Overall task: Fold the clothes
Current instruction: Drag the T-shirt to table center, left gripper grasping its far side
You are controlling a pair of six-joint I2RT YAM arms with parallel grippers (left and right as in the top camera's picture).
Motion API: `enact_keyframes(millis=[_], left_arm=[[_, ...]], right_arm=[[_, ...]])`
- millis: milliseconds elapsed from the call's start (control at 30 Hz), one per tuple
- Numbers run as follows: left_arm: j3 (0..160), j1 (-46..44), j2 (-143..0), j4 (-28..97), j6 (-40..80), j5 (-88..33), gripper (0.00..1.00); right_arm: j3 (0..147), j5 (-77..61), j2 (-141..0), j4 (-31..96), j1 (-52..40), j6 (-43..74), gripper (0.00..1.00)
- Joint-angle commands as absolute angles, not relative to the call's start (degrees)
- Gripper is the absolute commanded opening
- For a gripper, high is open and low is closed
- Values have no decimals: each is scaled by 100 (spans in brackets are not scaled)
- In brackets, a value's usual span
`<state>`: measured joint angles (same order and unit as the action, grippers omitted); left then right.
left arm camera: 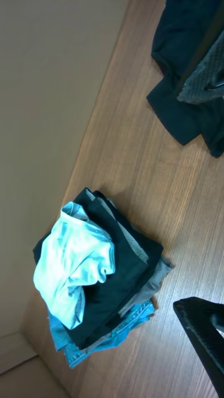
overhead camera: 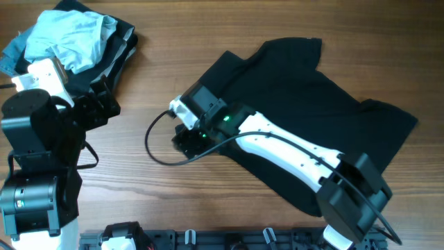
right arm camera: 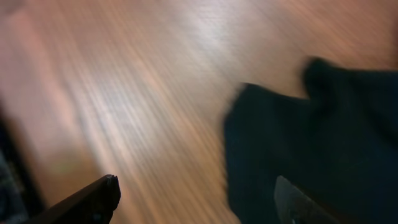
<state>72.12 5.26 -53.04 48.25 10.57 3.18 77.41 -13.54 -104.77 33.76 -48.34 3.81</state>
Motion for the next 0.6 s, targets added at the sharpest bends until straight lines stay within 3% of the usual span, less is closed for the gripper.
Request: enact_keyframes(millis=[0, 100, 200, 233, 300, 333, 400, 500, 533, 567], left_arm=[[7308, 495, -5564, 4593, 921, -152, 92], [7308, 237, -6285, 4276, 919, -961, 83], [7308, -493, -7968, 3750, 913, -1028, 68], [7310, -733, -8495, 3468, 764, -1107, 69], [7308, -1103, -9356, 2829, 676, -1474, 85], [7308, -1258, -9727, 2458, 589, -1678, 85], [7308, -1671, -10672, 1463, 78, -1734, 74], [7308, -2008, -11413, 919, -373, -1699, 66], [7308, -2117, -11642, 799, -434, -1494, 57], [7308, -2178, -11782, 740, -434, -1258, 42]], right_arm=[[7854, -582, -9644, 3662, -3951, 878, 85], [7854, -797, -8868, 3957, -2727, 1431, 84], [7854, -1566, -8276, 4342, -1249, 1907, 83], [7854, -1669, -8208, 4532, -908, 1966, 83], [7852, -1761, -8187, 4956, -384, 1959, 83], [7843, -1761, -8208, 5203, -172, 1946, 83], [7826, -1754, -8217, 5542, 82, 1793, 83], [7826, -1629, -8217, 5647, 84, 1796, 84], [7826, -1629, -8217, 5666, 84, 1796, 84], [7826, -1629, -8217, 5666, 84, 1796, 84]])
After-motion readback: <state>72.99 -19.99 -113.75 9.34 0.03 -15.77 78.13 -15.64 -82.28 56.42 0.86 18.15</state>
